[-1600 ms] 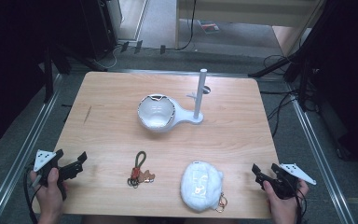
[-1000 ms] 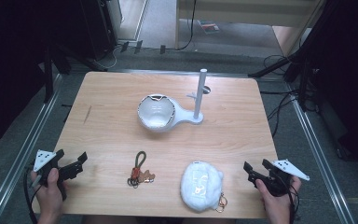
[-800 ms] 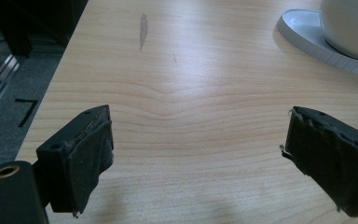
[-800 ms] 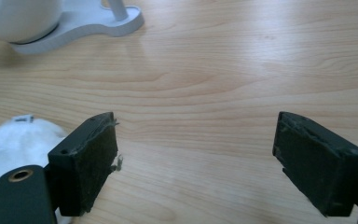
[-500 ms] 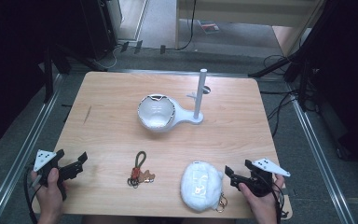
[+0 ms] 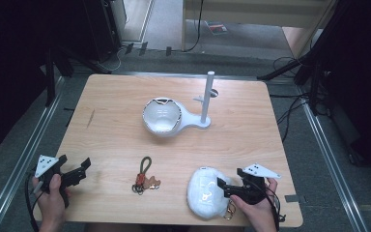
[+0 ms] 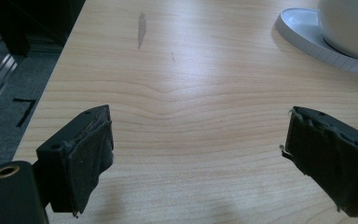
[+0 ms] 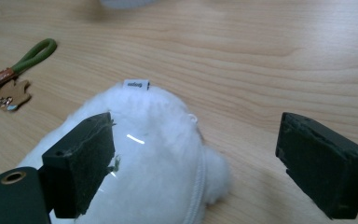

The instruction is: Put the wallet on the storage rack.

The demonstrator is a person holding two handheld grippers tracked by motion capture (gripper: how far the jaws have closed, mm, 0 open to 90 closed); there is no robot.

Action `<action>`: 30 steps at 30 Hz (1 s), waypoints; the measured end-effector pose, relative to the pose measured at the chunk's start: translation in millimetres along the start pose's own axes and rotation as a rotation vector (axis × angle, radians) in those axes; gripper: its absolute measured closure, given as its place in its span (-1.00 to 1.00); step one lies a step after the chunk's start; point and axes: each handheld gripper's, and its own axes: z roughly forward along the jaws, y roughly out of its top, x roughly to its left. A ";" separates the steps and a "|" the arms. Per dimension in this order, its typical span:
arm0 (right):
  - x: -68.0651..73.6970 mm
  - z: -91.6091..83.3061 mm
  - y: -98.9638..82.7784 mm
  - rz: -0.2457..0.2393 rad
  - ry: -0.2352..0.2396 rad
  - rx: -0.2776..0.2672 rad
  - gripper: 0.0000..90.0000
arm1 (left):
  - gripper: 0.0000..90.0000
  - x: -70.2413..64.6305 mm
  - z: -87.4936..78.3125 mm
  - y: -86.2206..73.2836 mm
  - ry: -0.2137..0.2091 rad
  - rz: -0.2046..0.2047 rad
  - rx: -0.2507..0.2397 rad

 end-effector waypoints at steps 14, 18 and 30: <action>11.2 11.7 -6.2 -0.033 0.057 0.094 -0.71 | -0.82 -0.1 0.2 0.1 0.000 0.001 0.002; 12.3 14.0 -7.9 -0.045 0.061 0.112 -0.71 | -0.82 0.1 0.0 0.1 0.003 0.000 0.004; 11.6 17.3 -13.0 -0.074 0.040 0.128 -0.26 | -0.82 0.5 0.0 0.1 0.002 -0.005 0.003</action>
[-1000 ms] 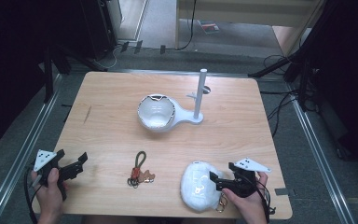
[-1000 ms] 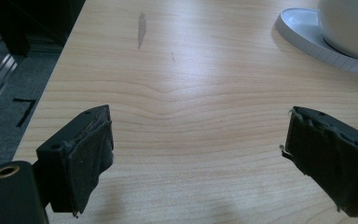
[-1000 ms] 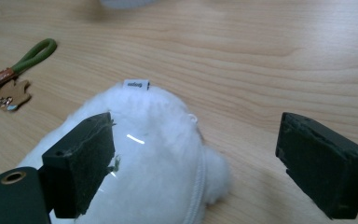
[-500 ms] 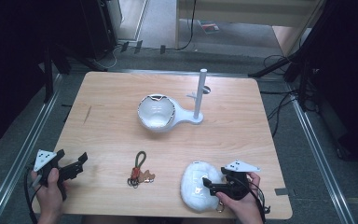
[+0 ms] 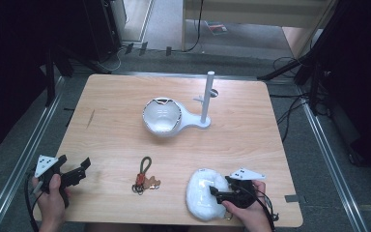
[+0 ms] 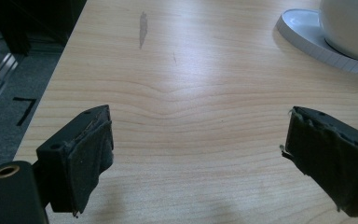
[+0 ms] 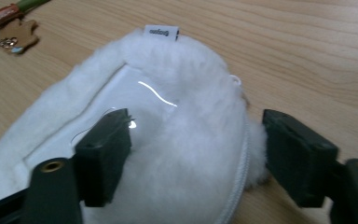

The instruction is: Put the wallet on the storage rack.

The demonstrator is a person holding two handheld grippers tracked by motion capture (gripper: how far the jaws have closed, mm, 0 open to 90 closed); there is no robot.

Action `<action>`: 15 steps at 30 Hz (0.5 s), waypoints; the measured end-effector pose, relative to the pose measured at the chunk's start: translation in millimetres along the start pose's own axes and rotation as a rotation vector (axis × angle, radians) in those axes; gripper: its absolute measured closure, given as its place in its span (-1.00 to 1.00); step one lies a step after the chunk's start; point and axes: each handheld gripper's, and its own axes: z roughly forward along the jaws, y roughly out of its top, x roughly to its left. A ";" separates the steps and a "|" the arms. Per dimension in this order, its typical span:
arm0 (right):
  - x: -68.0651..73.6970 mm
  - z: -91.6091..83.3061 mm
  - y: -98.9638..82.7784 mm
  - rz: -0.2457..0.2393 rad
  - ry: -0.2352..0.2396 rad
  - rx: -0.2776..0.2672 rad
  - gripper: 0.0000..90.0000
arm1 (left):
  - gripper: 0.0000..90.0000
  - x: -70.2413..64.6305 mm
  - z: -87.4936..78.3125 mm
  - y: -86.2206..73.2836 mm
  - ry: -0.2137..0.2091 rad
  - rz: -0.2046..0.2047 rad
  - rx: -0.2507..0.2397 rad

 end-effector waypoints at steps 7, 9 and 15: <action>-1.1 -1.1 0.1 -0.008 -0.033 -0.003 0.18 | -0.82 -0.1 0.0 0.0 0.000 0.000 0.000; 0.6 -0.8 0.7 -0.008 -0.035 0.002 0.23 | -0.82 -0.2 0.0 0.0 0.001 0.000 0.000; 0.7 -2.6 3.6 -0.006 -0.028 -0.007 0.68 | -0.82 -0.2 0.3 0.1 0.001 0.001 0.001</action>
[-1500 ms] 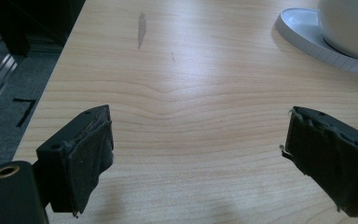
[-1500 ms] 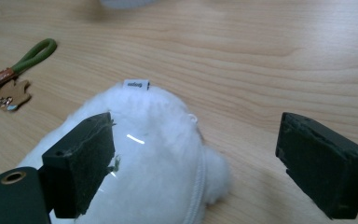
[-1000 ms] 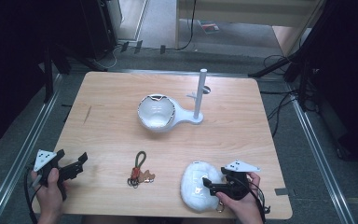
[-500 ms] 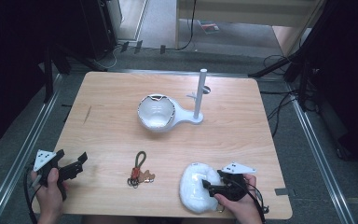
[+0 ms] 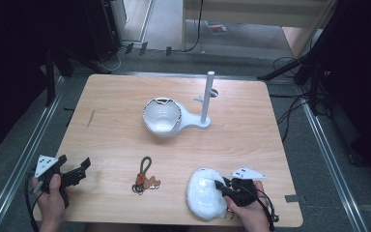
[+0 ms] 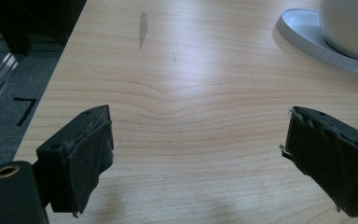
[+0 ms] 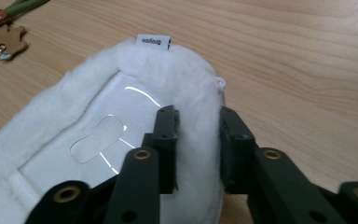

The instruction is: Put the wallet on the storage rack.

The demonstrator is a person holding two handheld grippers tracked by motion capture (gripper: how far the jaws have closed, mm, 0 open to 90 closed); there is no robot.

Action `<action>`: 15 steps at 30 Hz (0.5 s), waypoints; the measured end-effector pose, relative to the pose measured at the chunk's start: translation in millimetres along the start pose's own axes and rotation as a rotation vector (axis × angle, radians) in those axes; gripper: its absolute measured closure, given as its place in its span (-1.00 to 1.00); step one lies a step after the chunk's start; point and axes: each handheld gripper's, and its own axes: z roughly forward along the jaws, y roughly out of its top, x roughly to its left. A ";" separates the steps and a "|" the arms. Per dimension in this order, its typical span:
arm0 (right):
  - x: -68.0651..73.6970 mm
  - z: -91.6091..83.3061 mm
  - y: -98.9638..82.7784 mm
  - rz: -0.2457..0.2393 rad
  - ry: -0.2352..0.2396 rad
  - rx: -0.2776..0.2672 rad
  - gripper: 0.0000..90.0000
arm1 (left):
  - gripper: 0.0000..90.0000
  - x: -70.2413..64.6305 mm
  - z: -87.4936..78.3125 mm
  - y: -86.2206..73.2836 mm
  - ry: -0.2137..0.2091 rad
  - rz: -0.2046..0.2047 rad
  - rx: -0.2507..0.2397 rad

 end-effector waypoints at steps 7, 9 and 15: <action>5.0 -4.4 4.3 -0.014 -0.004 -0.044 0.74 | -0.82 0.4 0.4 0.2 -0.002 -0.003 0.002; 10.4 -8.5 8.3 -0.026 -0.012 -0.080 0.74 | -0.82 0.4 0.4 0.2 -0.002 -0.002 0.003; 20.3 -16.3 20.0 -0.040 -0.029 -0.162 0.75 | -0.82 0.7 0.2 0.1 -0.001 -0.006 0.001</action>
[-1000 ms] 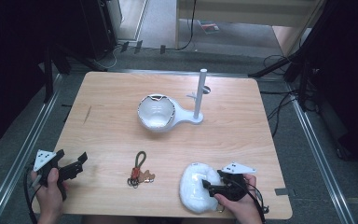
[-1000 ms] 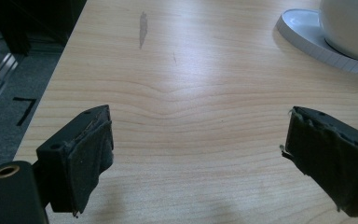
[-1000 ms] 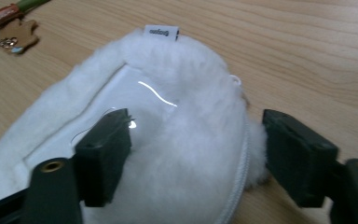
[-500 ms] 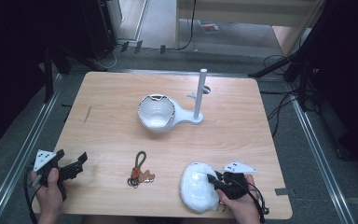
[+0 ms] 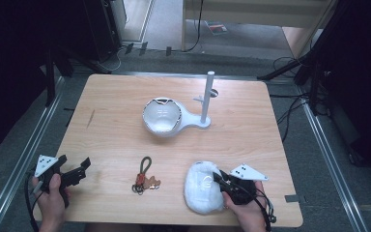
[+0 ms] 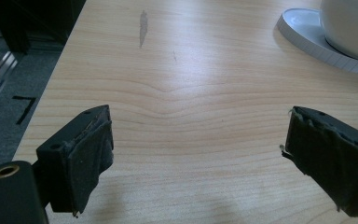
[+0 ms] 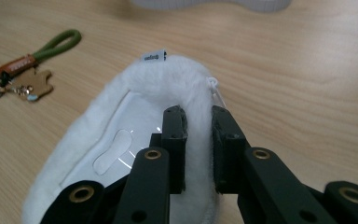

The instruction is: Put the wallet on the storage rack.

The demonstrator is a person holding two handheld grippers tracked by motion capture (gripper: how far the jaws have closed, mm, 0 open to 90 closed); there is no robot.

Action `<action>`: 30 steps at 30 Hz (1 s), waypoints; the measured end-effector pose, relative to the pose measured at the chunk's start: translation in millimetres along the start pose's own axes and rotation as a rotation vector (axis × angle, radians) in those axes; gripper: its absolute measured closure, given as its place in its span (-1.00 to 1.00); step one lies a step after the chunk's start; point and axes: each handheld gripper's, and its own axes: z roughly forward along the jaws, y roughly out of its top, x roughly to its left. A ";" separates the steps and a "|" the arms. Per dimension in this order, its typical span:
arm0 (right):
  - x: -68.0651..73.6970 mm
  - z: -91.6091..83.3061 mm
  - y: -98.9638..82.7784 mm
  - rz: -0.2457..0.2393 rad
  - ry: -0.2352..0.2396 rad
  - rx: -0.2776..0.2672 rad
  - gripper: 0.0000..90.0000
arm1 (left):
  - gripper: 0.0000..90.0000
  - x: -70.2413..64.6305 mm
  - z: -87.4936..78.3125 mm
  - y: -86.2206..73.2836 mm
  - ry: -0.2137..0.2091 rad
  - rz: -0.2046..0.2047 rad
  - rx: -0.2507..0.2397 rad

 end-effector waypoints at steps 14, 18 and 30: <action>9.9 -11.0 29.7 -0.050 -0.010 -0.116 0.76 | -0.82 0.8 -0.3 -0.2 0.000 -0.009 -0.004; 13.6 -9.1 39.7 -0.066 -0.003 -0.137 0.76 | -0.82 1.2 -0.7 -0.1 0.001 -0.010 -0.002; 23.1 4.7 70.0 -0.079 0.019 -0.188 0.76 | -0.82 2.2 -1.1 -0.1 -0.008 -0.017 0.000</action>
